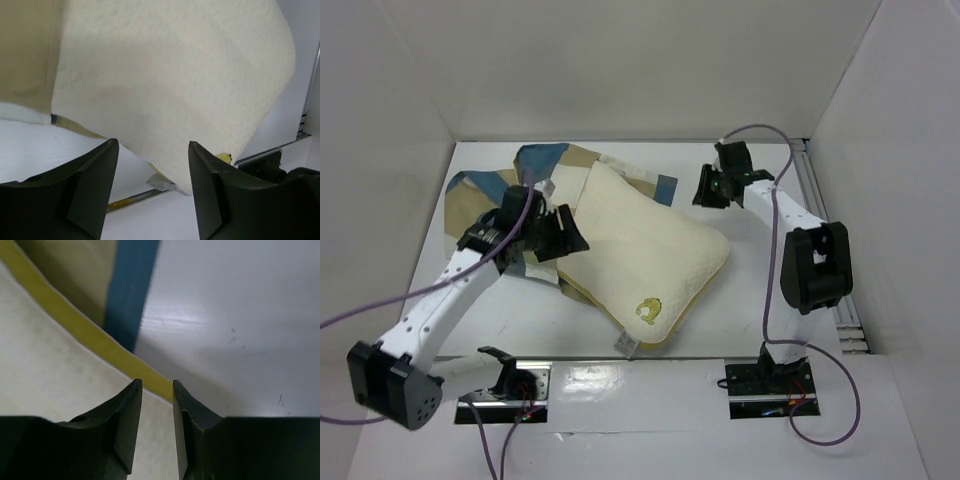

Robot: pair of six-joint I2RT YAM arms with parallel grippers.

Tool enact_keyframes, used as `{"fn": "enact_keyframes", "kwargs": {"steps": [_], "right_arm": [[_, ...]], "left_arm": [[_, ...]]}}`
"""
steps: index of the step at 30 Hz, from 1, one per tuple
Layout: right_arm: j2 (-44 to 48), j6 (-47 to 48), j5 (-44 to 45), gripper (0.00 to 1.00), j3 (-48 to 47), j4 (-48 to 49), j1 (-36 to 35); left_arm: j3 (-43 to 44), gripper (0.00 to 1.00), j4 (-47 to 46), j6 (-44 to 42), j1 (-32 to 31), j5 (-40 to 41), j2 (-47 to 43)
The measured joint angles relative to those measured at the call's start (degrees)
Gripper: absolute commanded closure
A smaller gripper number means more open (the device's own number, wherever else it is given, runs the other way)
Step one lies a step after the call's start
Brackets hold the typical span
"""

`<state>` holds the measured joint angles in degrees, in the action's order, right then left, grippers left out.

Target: Put the pillow into the pillowcase

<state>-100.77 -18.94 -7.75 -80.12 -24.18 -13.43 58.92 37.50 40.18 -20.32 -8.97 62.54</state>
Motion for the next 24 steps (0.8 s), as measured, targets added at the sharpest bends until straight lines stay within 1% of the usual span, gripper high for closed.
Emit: {"fn": "enact_keyframes", "kwargs": {"steps": [2, 3, 4, 7, 9, 11, 12, 14, 15, 17, 18, 19, 21, 24], "right_arm": [[-1.51, -1.55, -0.39, 0.67, 4.92, 0.87, 0.96], [-1.62, -2.47, -0.74, 0.71, 8.04, 1.53, 0.5], [-1.53, -3.32, -1.05, 0.71, 10.88, 1.99, -0.35], [1.64, -7.19, -0.17, 0.74, 19.15, 6.03, -5.38], [7.52, -9.88, 0.33, 0.72, 24.15, 6.82, -10.58], [14.32, -12.13, 0.0, 0.57, 27.43, 6.73, -16.28], [16.98, -12.52, -0.55, 0.45, 27.85, 6.6, -18.73], [20.41, -12.5, -0.46, 0.17, 26.91, 6.56, -21.05], [21.03, -11.96, 0.04, 0.13, 26.08, 6.49, -20.74], [20.26, -9.55, 0.31, 0.03, 22.82, 5.9, -17.77], [19.15, -8.41, 0.55, 0.03, 20.81, 5.97, -15.96], [16.46, -6.67, 0.52, 0.01, 17.66, 4.85, -14.43], [8.02, -2.8, 0.63, 0.01, 7.74, 4.5, -11.87], [-3.1, 2.12, 0.9, 0.01, -3.17, 4.68, -11.3]], "left_arm": [[2.8, 0.27, -0.17, 0.42, 0.0, 0.48, 5.55], [4.57, 0.25, -0.13, 0.42, 0.0, 0.68, 8.81], [6.38, 0.24, -0.24, 0.31, 0.0, 0.9, 11.8], [12.28, 0.23, -0.02, -0.17, -0.02, 1.25, 21.05], [16.85, 0.21, 0.59, -1.09, -0.15, 1.44, 27.1], [22.32, 0.19, 1.77, -2.23, -0.5, 2.29, 33.81], [24.87, 0.15, 3.04, -2.58, -0.79, 2.97, 36.37], [29.77, 0.11, 5.14, -3.19, -1.51, 4.81, 40.96], [31.85, 0.08, 6.25, -3.67, -1.97, 5.92, 42.64], [34.67, 0.06, 8.07, -3.98, -2.73, 8.44, 44.57], [35.71, 0.06, 8.5, -4.0, -3.13, 9.07, 45.03], [36.96, 0.06, 9.62, -3.8, -3.32, 10.25, 45.51], [39.67, 0.02, 10.99, -3.45, -3.96, 12.61, 46.64], [42.32, 0.0, 11.65, -2.08, -4.83, 15.67, 48.46]]}}
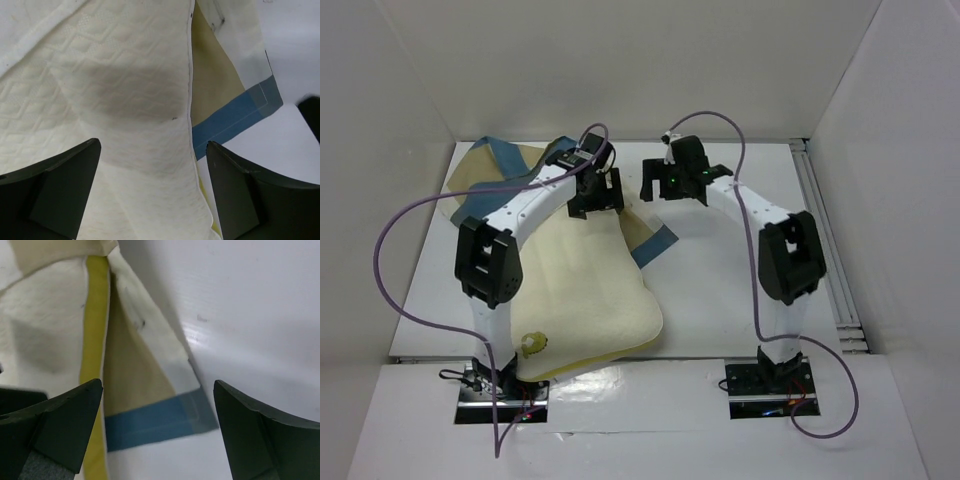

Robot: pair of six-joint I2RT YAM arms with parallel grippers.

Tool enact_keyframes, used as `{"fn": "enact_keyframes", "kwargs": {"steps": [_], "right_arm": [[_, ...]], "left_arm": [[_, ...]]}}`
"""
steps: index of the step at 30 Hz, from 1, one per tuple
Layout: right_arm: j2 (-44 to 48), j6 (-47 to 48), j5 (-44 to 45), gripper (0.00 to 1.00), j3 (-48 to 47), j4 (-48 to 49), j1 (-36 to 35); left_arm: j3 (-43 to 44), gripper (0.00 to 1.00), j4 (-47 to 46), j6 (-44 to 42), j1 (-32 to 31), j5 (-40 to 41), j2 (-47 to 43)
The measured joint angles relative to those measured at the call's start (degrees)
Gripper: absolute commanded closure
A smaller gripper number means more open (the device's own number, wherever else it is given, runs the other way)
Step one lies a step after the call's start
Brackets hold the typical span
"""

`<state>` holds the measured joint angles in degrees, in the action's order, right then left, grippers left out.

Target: Put the pillow into the pillowcase

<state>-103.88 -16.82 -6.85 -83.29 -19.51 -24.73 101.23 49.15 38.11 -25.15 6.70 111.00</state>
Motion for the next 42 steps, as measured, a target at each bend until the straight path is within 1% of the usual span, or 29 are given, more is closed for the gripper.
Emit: {"fn": "enact_keyframes", "kwargs": {"steps": [2, 6, 8, 9, 10, 11, 12, 13, 17, 18, 19, 20, 21, 23, 27, 29, 33, 37, 39, 40, 42], "right_arm": [[-6.73, 3.21, -0.63, 0.01, -5.09, 0.7, 0.09], [-16.48, 7.48, -3.98, 0.01, -10.27, 1.68, 0.76], [-20.37, 8.9, -5.53, 0.01, -12.81, 2.56, 1.29], [-22.14, 9.55, -6.36, 0.01, -14.16, 2.78, 1.55], [-23.93, 10.43, -7.39, 0.01, -15.52, 3.58, 1.79], [-25.16, 11.02, -8.07, 0.01, -16.33, 4.31, 1.86], [-26.4, 11.8, -8.87, 0.01, -17.38, 4.87, 1.92], [-27.5, 12.33, -9.35, 0.01, -18.16, 5.73, 2.01], [-32.52, 14.25, -11.67, 0.01, -23.76, 7.56, 1.99], [-33.66, 14.56, -12.5, 0.11, -25.22, 8.37, 1.99], [-34.53, 14.88, -13.42, 0.18, -26.21, 9.18, 1.99], [-35.39, 15.06, -14.38, 0.29, -27.06, 9.84, 1.97], [-36.24, 15.04, -15.82, 0.6, -27.89, 10.23, 1.9], [-37.03, 15.39, -18.38, 1.0, -28.3, 10.71, 1.66], [-36.59, 14.56, -21.7, 1.0, -27.06, 11.52, 0.31], [-34.38, 14.05, -22.23, 1.0, -23.61, 12.31, -0.46], [-23.37, 12.87, -21.35, 1.0, -13.4, 11.41, -2.03], [-5.31, 11.47, -19.93, 1.0, 1.14, 11.82, -4.37], [1.29, 11.26, -19.02, 1.0, 6.29, 11.56, -6.23], [3.08, 11.21, -18.69, 1.0, 7.72, 11.56, -7.28], [3.34, 11.06, -18.16, 1.0, 8.41, 11.37, -8.76]], "left_arm": [[1.22, 0.0, 0.72, 0.83, -0.52, 1.29, 1.53], [5.18, 0.0, 1.14, 1.51, -1.6, 3.8, 7.1], [7.72, 0.1, 2.14, 2.64, -1.99, 5.44, 10.49], [8.55, 0.19, 2.6, 3.06, -2.14, 6.16, 11.98], [9.14, 0.41, 3.28, 3.3, -2.23, 6.99, 13.27], [9.25, 0.6, 3.65, 3.85, -2.21, 7.5, 13.92], [9.29, 0.82, 4.22, 4.13, -2.08, 8.2, 14.34], [9.33, 0.99, 4.83, 4.24, -1.97, 8.35, 14.45], [10.47, 1.0, 5.68, 4.33, -0.87, 7.56, 14.45], [10.54, 1.0, 5.68, 4.35, -0.63, 7.26, 14.43], [10.54, 1.0, 5.68, 4.35, -0.39, 6.78, 14.43], [10.54, 1.0, 5.66, 4.33, -0.24, 6.38, 14.4], [10.51, 1.0, 5.64, 4.33, -0.02, 5.88, 14.38], [10.51, 1.0, 5.53, 4.33, 0.46, 4.74, 14.25], [9.86, 1.0, 4.55, 4.44, 1.75, 2.93, 13.42], [9.27, 1.0, 4.04, 5.35, 2.45, 2.32, 12.66], [7.85, 1.0, 4.48, 7.34, 4.04, 2.29, 9.38], [7.63, 1.0, 7.45, 8.87, 4.87, 3.8, 3.32], [6.71, 1.0, 8.39, 9.53, 4.79, 4.2, -1.16], [6.1, 1.0, 8.35, 10.05, 4.74, 4.46, -3.1], [5.14, 1.0, 8.41, 10.38, 4.83, 5.16, -6.32]]}}
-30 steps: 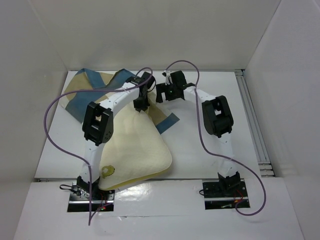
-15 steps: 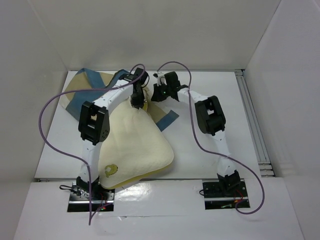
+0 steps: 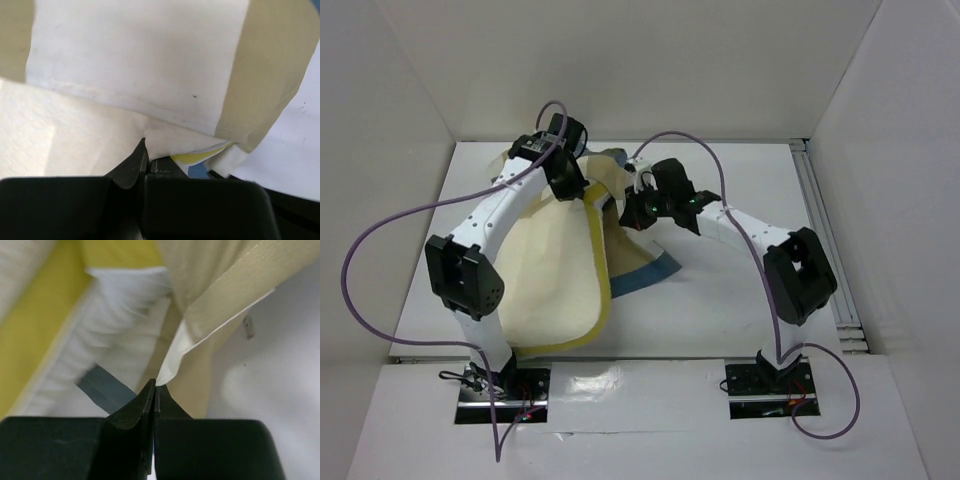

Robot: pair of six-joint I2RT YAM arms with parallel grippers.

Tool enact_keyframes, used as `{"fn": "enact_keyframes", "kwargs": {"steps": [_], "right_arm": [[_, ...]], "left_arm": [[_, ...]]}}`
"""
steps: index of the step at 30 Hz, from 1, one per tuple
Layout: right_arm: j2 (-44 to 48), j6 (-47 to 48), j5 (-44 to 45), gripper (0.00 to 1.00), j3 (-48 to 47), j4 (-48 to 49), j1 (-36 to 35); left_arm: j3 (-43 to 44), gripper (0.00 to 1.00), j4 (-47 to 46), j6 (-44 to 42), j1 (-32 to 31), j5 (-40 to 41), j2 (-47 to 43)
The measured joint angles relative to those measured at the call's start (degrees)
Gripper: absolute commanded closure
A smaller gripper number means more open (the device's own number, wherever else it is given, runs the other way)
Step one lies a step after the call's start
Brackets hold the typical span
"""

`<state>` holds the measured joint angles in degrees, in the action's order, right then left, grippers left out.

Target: Put the pillow into the pillowcase

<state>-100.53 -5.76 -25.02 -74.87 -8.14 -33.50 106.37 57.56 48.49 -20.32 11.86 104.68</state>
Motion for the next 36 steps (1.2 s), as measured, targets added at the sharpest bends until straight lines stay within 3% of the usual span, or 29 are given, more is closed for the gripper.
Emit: {"fn": "enact_keyframes", "kwargs": {"steps": [3, 8, 13, 19, 22, 25, 29, 30, 31, 32, 33, 34, 35, 36], "right_arm": [[-4.35, -0.15, 0.87, 1.0, -2.23, -1.4, -0.87], [-12.79, 1.01, 2.91, 1.0, -17.07, -12.13, -1.84], [-3.45, 2.43, 5.9, 1.0, -20.31, -15.15, -8.11], [17.29, 0.46, 4.94, 1.0, -3.04, -10.43, -12.96], [17.2, -1.46, 2.86, 1.0, 7.02, -6.88, -12.04], [9.9, -3.3, 2.93, 1.0, 13.88, -4.79, -11.04], [8.94, -5.42, 3.26, 1.0, 18.23, -5.79, -9.77], [9.66, -5.92, 3.21, 1.0, 18.23, -5.79, -9.57], [10.93, -6.51, 3.28, 0.89, 18.23, -6.12, -9.4], [12.17, -7.08, 3.41, 0.38, 18.18, -6.58, -9.05], [13.64, -7.69, 3.54, 0.31, 18.08, -7.26, -8.5], [15.15, -7.85, 3.54, 0.26, 17.81, -8.66, -7.8], [16.92, -8.11, 3.85, 0.19, 17.49, -10.16, -6.99], [18.4, -8.5, 4.39, 0.19, 17.27, -11.19, -6.05]], "left_arm": [[-0.59, 1.0, -0.04, 0.24, 0.28, 1.2, -0.76], [0.26, 1.0, -0.39, 1.25, 1.01, 4.92, 2.27], [7.98, 1.0, 2.95, 1.22, 1.4, 8.26, 4.09], [12.76, 1.0, 6.82, 4.22, -1.09, 9.31, 3.93], [14.14, 1.0, 5.92, 6.4, -4.13, 9.29, 7.28], [14.21, 1.0, 4.26, 8.61, -6.62, 9.18, 12.7], [10.1, 1.0, 1.01, 10.36, -10.14, 9.11, 16.2], [9.25, 0.94, 0.17, 10.45, -10.88, 9.2, 16.2], [8.81, 0.87, -0.76, 10.1, -11.54, 9.18, 16.2], [8.61, 0.79, -1.75, 9.6, -12.0, 9.01, 16.17], [8.59, 0.49, -2.47, 8.5, -12.28, 8.76, 16.11], [8.59, 0.32, -3.17, 7.21, -12.41, 8.68, 15.93], [8.52, 0.2, -3.52, 6.29, -12.48, 8.72, 15.63], [7.91, 0.13, -3.76, 4.98, -12.46, 8.92, 14.82]]}}
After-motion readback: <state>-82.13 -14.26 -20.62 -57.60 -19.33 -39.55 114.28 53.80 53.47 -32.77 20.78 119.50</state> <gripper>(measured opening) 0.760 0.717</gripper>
